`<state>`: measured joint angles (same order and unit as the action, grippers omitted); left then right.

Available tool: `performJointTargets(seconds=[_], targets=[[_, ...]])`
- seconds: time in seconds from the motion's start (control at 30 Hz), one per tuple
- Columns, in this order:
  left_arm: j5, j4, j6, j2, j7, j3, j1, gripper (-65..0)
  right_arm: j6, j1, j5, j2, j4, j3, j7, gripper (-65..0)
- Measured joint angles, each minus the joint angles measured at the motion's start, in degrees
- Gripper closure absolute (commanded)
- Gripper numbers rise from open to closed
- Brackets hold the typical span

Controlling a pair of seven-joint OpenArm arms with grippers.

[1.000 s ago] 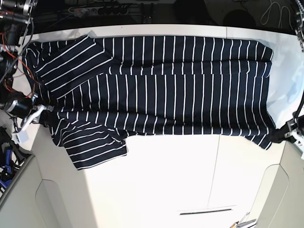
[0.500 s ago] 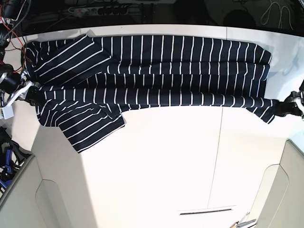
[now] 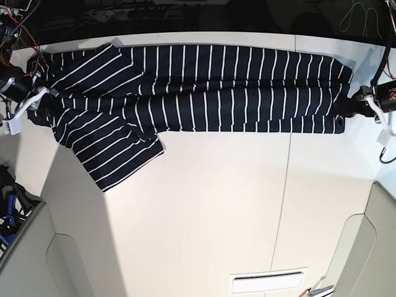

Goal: Fold the T-shirt properly
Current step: 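Fold the hem with both grippers over toward the collar, release, then grasp the folded sleeve end with the right gripper and tuck it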

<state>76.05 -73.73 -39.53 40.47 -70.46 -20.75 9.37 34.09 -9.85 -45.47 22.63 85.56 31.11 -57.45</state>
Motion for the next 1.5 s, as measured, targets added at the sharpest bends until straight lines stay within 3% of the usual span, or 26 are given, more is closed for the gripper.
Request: performJointTargets(seconds=[0.03, 0.13, 0.2, 0.47, 0.9, 1.5], targets=[[-0.3, 0.0, 0.0, -0.4, 0.0, 0.0, 0.0, 0.0, 0.0, 0.0, 0.5, -0.5, -0.6, 0.0, 0.0, -2.7], [-0.6, 0.0, 0.0, -0.6, 0.3, 0.0, 0.0, 0.0, -0.8, 0.0, 0.9, -0.9, -2.2, 0.0, 0.0, -26.4], [-0.6, 0.0, 0.0, -0.5, 0.9, 0.0, 0.0, 0.0, -0.8, 0.0, 1.0, -0.9, -2.2, 0.1, 0.0, -33.3], [-0.7, 0.0, 0.0, -0.6, 0.9, 0.0, 0.0, 0.0, -0.8, 0.4, -4.0, -0.7, -1.9, 5.6, 0.0, -33.5], [-0.8, 0.0, 0.0, -0.6, 0.9, 0.0, 0.0, 0.0, -1.1, 7.7, 0.3, -0.7, -2.1, 8.5, 5.3, -33.5], [-0.8, 0.0, 0.0, -0.6, 0.9, 0.0, 0.0, 0.0, -1.3, 24.3, 11.3, -1.4, -25.2, -12.1, 13.6, -33.6]])
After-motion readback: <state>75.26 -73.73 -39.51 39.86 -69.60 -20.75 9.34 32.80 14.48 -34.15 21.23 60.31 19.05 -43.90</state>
